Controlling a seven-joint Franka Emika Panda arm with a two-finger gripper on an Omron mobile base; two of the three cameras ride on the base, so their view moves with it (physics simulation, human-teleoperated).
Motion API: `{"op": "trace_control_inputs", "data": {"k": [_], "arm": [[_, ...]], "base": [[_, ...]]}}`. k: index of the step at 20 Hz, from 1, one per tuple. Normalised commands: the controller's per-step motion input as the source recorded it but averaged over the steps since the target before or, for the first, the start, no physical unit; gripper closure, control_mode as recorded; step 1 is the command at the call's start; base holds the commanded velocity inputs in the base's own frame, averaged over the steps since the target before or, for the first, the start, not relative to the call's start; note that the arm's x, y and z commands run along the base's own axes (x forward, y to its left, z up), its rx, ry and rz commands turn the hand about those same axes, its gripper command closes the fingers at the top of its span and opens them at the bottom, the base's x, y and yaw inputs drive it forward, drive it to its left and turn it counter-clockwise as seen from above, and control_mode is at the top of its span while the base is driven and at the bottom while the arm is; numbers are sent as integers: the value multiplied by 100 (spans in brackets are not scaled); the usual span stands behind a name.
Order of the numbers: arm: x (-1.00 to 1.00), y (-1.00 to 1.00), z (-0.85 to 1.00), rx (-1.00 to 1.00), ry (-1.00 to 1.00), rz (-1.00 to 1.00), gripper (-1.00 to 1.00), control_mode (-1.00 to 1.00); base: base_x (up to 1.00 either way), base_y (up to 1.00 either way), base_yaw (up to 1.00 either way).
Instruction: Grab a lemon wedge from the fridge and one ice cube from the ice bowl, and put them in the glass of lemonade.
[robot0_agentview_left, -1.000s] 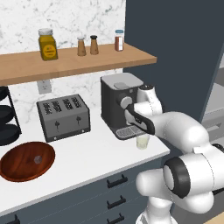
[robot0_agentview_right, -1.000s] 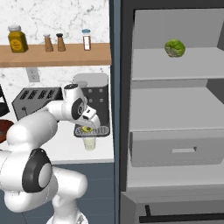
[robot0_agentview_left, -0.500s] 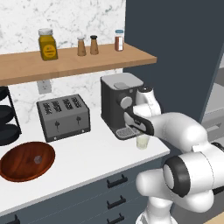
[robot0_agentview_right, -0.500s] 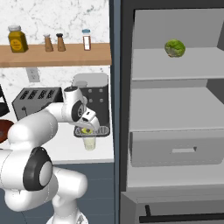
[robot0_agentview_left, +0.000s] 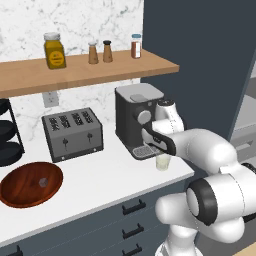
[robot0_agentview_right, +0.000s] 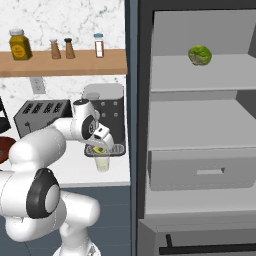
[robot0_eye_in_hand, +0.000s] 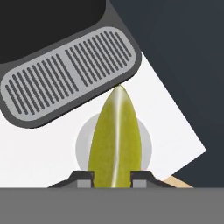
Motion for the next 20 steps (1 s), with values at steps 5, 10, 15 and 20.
{"op": "trace_control_inputs", "data": {"k": [5,10,15,20], "arm": [[0,0,0,0,0,0,-100,-100],[0,0,0,0,0,0,-100,-100],[0,-1,3,1,0,0,-100,-100],[-2,-1,28,7,-2,-1,-100,-100]], "base": [[0,0,0],[0,0,0],[0,0,0],[0,0,0]]}}
